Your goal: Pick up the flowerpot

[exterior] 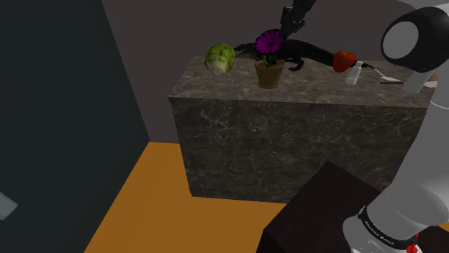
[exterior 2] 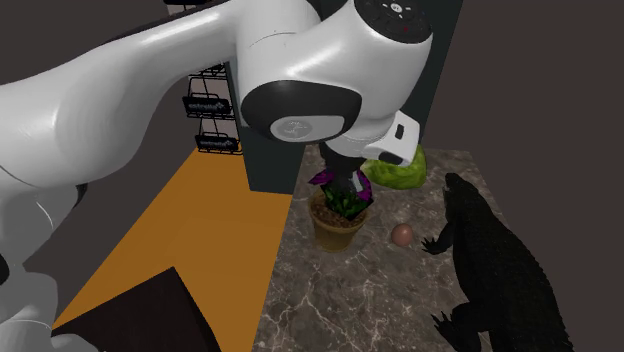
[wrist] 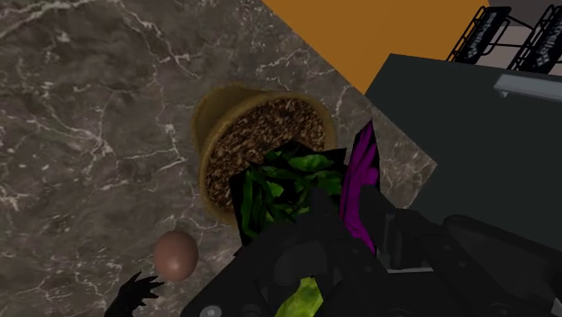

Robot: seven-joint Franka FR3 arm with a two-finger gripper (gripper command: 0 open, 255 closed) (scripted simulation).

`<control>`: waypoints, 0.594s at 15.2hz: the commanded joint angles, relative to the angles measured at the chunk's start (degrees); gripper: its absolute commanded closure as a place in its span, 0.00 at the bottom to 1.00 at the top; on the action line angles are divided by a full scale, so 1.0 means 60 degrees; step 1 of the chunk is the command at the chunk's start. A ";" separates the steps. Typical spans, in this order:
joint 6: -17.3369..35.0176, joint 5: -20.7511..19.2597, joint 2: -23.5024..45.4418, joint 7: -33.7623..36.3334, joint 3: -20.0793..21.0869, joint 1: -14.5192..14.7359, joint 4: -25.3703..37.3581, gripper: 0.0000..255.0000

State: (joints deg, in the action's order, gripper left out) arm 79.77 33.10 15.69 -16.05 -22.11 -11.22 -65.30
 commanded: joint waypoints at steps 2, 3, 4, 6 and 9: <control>-0.0497 0.0177 0.0279 0.0177 -0.0003 -0.0183 0.0810 1.00; -0.0680 0.0249 0.0400 0.0248 0.0000 -0.0258 0.1120 1.00; -0.0870 0.0329 0.0532 0.0325 0.0006 -0.0341 0.1451 1.00; -0.1279 0.0518 0.0840 0.0498 0.0031 -0.0542 0.2191 1.00; -0.2012 0.0913 0.1485 0.0854 0.0117 -0.0977 0.3637 1.00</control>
State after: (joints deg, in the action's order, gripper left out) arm 69.93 37.39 22.83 -11.77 -21.59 -15.68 -47.71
